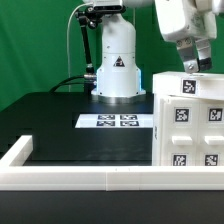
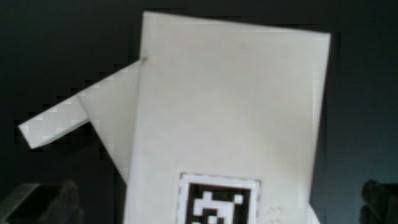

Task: Assemble cabinet

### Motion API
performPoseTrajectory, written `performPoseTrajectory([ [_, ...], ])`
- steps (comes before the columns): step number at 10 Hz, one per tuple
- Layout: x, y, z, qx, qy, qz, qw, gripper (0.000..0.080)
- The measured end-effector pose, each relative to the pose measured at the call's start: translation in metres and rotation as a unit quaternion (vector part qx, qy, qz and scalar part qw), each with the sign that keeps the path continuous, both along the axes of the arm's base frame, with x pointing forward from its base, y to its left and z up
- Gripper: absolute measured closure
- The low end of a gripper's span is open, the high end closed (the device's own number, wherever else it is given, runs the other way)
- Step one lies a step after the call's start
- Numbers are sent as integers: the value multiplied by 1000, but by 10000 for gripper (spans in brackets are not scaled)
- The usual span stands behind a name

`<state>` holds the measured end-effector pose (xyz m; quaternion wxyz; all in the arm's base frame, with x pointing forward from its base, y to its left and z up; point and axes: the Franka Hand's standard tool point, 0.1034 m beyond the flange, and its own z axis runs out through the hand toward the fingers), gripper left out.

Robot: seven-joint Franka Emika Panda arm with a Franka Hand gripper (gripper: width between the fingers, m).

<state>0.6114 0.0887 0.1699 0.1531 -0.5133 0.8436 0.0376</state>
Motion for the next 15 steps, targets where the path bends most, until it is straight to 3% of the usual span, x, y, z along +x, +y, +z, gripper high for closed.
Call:
performPoseTrajectory([
  [4,1,3,1,-1,-6,19,1000,3],
  [6,3,8,3,-34,-22,165,986,3],
  [10,9,16,5,-65,-55,383,920,3],
  [15,10,15,6,-90,-90,509,852,3],
])
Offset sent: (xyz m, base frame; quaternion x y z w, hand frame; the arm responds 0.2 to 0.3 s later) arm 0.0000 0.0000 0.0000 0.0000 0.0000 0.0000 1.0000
